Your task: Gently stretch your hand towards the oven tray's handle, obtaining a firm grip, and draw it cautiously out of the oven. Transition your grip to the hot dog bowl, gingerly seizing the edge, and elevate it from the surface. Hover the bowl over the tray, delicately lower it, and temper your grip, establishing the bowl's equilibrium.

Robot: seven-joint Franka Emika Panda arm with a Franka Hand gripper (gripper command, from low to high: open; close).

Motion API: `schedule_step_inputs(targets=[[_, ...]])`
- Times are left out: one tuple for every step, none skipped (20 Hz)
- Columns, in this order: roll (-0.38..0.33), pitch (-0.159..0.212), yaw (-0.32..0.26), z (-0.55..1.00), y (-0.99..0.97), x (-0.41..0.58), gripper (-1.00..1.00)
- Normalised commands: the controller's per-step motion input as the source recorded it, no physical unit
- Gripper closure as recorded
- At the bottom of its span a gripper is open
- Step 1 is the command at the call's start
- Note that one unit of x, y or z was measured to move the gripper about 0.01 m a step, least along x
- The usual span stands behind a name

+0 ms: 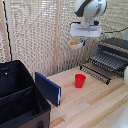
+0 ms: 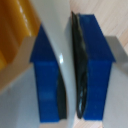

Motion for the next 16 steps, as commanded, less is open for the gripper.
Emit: schedule_step_inputs(targets=[[0.003,0.0,-0.278,0.13,-0.42,-0.283,1.0],[0.0,0.0,-0.281,0.11,-0.41,-0.271,1.0],[0.0,0.0,-0.281,0.11,-0.41,-0.263,1.0],[0.0,-0.004,-0.281,0.08,-0.42,-0.254,1.0],[0.0,-0.012,-0.281,0.06,-0.42,-0.246,1.0],[0.0,-0.026,-0.276,0.01,-0.44,-0.231,1.0],[0.0,-0.036,-0.273,0.0,-0.45,-0.229,1.0],[0.0,-0.038,-0.273,0.0,-0.45,-0.237,1.0],[0.0,-0.043,-0.269,0.0,-0.46,-0.234,1.0],[0.0,-0.056,-0.258,0.0,-0.48,-0.254,1.0],[0.0,-0.061,-0.253,0.0,-0.49,-0.266,1.0],[0.0,-0.068,-0.25,0.0,-0.5,-0.266,1.0],[0.0,-0.065,-0.245,0.0,-0.51,-0.283,1.0],[0.0,-0.071,-0.238,0.0,-0.52,-0.306,1.0],[0.0,-0.075,-0.235,-0.01,-0.53,-0.32,1.0],[0.0,-0.076,-0.234,-0.02,-0.53,-0.326,1.0]])
